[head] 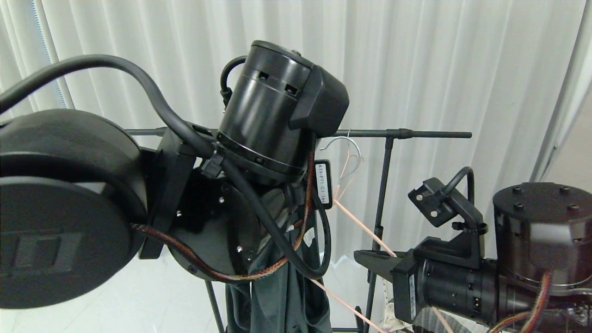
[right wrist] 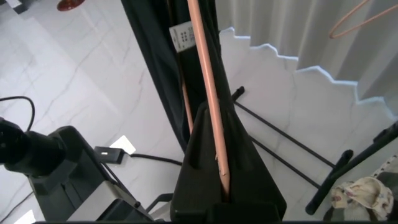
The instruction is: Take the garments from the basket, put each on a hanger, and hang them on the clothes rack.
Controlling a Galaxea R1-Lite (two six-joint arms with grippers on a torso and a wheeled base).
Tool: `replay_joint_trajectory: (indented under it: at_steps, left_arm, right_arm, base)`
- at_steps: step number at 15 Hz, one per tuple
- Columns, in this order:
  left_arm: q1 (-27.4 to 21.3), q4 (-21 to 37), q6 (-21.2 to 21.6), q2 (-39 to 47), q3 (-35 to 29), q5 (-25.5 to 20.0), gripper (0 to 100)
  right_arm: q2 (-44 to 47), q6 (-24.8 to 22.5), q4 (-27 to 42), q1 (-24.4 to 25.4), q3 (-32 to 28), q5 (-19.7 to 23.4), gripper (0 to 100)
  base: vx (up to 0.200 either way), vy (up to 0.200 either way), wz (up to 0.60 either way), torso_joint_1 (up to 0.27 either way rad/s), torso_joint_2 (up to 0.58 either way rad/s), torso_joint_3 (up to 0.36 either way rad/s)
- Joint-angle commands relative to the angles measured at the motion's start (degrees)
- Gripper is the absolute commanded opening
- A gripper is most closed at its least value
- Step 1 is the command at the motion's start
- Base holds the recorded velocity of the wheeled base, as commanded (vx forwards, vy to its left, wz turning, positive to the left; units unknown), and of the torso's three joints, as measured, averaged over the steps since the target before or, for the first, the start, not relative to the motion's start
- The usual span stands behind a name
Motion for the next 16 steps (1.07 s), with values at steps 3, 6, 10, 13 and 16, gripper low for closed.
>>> replay_joint_trajectory:
  at_steps: [3, 6, 10, 13, 16]
  left_arm:
    - [-2.2, 0.3, 1.4, -0.9, 0.3, 0.0, 0]
    - [0.7, 0.1, 14.1, -5.2, 3.3, -2.0, 0]
    - [5.0, 0.0, 22.5, -7.9, 4.7, -8.1, 0]
    - [2.6, -0.2, 22.5, -7.5, 4.8, -9.4, 0]
    - [-0.2, -6.1, 22.3, -5.6, 5.2, -9.5, 0]
  right_arm:
    - [2.2, 0.9, 0.3, 0.6, -0.8, -0.2, 0]
    - [0.6, 1.5, 3.6, 0.3, 0.1, -0.2, 0]
    - [-0.6, 1.1, 4.6, 0.3, 1.6, 0.0, 0]
    - [-0.3, 1.4, 4.1, 0.3, 1.2, -0.2, 0]
    - [0.5, 1.6, 1.5, 0.4, 0.1, 0.0, 0]
  base:
    - [0.000, 0.000, 0.00, 0.000, 0.00, 0.000]
    - [0.000, 0.000, 0.00, 0.000, 0.00, 0.000]
    - [0.000, 0.000, 0.00, 0.000, 0.00, 0.000]
    - [0.000, 0.000, 0.00, 0.000, 0.00, 0.000]
    - [0.000, 0.000, 0.00, 0.000, 0.00, 0.000]
